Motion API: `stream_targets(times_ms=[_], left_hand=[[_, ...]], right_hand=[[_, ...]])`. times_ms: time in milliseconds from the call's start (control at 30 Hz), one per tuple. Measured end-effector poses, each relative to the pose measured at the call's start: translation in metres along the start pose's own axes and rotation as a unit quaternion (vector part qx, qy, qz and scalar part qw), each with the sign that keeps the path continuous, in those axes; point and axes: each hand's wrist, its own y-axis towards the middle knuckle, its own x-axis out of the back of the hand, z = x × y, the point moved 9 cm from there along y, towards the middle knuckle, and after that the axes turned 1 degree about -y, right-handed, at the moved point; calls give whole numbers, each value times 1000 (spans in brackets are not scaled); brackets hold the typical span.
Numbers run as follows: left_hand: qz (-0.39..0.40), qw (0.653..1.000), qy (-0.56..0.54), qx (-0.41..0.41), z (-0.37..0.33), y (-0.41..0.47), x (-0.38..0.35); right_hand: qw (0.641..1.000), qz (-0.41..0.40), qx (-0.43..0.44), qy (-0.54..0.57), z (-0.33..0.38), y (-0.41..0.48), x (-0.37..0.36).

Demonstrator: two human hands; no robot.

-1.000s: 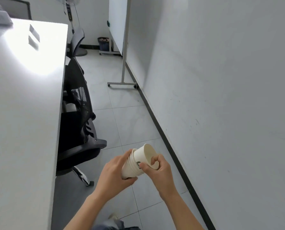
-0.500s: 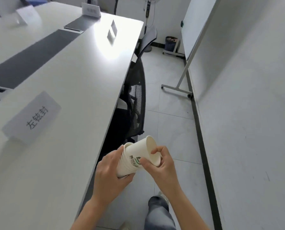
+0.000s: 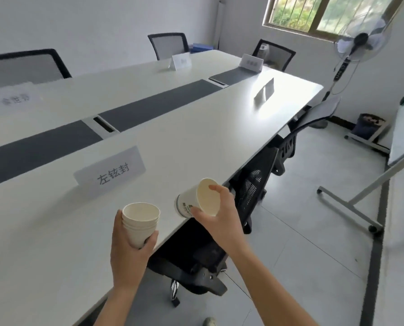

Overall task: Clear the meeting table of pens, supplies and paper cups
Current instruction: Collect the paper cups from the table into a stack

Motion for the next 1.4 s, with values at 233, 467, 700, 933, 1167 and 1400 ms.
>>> stream_targets(times_ms=[233,467,700,933,1167,1400], left_hand=[[-108,991,-15,83,8,-24,11],[-196,969,-7,148,28,-33,49],[-213,967,11,142,27,-20,67],[-252,960,24,118,38,-22,92],[-244,964,47,95,41,-20,100],[-132,986,104,9,16,-4,68]], right_hand=[[986,147,6,-84,-21,51,-18],[960,207,-7,-189,-44,119,-70],[965,183,30,-186,-39,153,-106],[947,219,7,-237,-67,156,-141],[936,155,80,-305,-33,145,-136],[924,300,188,-143,43,43,-146]])
